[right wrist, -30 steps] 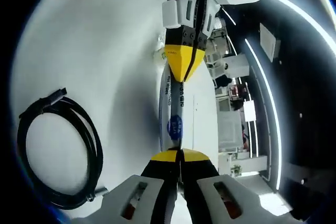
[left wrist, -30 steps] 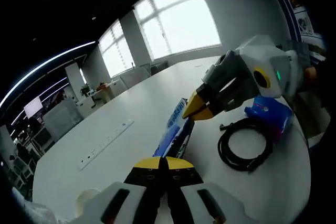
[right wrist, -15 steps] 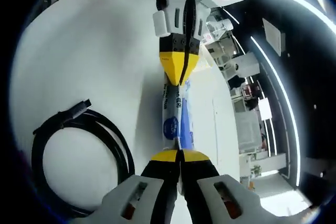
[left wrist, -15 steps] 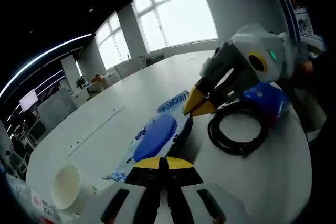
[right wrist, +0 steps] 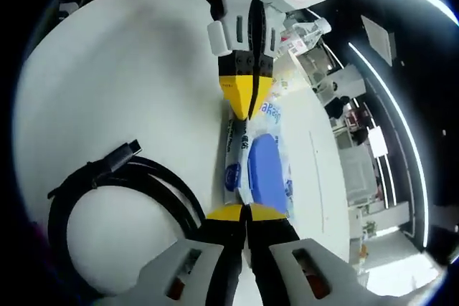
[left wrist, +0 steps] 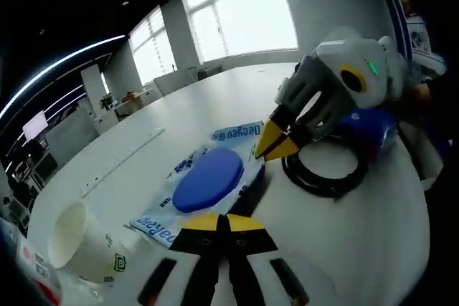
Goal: Arrange the tabletop items into an orderly group along one side of the table until the central work area is clear of visible clutter.
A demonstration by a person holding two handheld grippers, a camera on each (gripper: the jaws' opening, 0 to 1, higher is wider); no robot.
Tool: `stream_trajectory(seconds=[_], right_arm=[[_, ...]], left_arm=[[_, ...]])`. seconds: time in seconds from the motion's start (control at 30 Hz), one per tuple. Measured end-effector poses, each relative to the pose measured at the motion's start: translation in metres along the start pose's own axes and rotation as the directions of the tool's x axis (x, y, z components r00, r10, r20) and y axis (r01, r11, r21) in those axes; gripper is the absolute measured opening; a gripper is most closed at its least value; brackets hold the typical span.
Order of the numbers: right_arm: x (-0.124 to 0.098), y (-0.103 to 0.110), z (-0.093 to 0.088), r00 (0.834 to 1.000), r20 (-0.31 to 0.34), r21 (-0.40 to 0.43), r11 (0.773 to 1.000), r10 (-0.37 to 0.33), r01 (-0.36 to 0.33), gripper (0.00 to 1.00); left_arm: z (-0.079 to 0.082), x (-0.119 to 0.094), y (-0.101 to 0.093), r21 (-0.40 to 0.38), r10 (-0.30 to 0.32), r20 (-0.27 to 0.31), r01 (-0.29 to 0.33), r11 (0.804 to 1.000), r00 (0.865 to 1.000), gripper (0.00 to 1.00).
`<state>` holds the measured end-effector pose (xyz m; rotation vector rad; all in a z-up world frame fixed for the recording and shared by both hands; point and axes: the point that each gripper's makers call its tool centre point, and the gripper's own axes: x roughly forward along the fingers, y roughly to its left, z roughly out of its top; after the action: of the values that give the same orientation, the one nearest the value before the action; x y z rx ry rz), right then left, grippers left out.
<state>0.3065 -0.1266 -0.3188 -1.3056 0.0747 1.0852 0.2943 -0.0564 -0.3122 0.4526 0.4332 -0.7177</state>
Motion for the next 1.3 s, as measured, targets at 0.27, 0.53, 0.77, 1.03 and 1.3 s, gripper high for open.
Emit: stream_trajectory(seconds=[0.27,0.53,0.77,1.03,1.3], right_arm=[[0.003,0.001,-0.002,1.000,0.009,0.028,0.999,0.017,-0.018,0.00],[0.005,0.000,-0.004,1.000,0.005,0.032,0.999,0.026,-0.026,0.00],[0.000,-0.005,-0.003,1.000,0.011,0.033,0.999,0.006,-0.006,0.00],[-0.007,-0.010,0.001,0.999,0.032,0.068,0.998,-0.003,0.001,0.07],[-0.016,-0.015,0.008,0.998,0.064,0.098,0.995,-0.006,0.000,0.12]], left_arm=[[-0.002,0.000,-0.002,-0.004,-0.002,0.005,0.002,1.000,1.000,0.00],[-0.002,-0.001,-0.002,0.000,0.004,0.011,-0.004,1.000,1.000,0.00],[0.006,-0.006,0.004,0.031,0.023,0.036,-0.024,0.999,0.999,0.01],[0.025,-0.018,0.000,0.018,0.024,0.121,-0.026,0.999,0.992,0.05],[0.031,-0.024,0.003,0.050,0.035,0.138,-0.042,0.998,0.990,0.19]])
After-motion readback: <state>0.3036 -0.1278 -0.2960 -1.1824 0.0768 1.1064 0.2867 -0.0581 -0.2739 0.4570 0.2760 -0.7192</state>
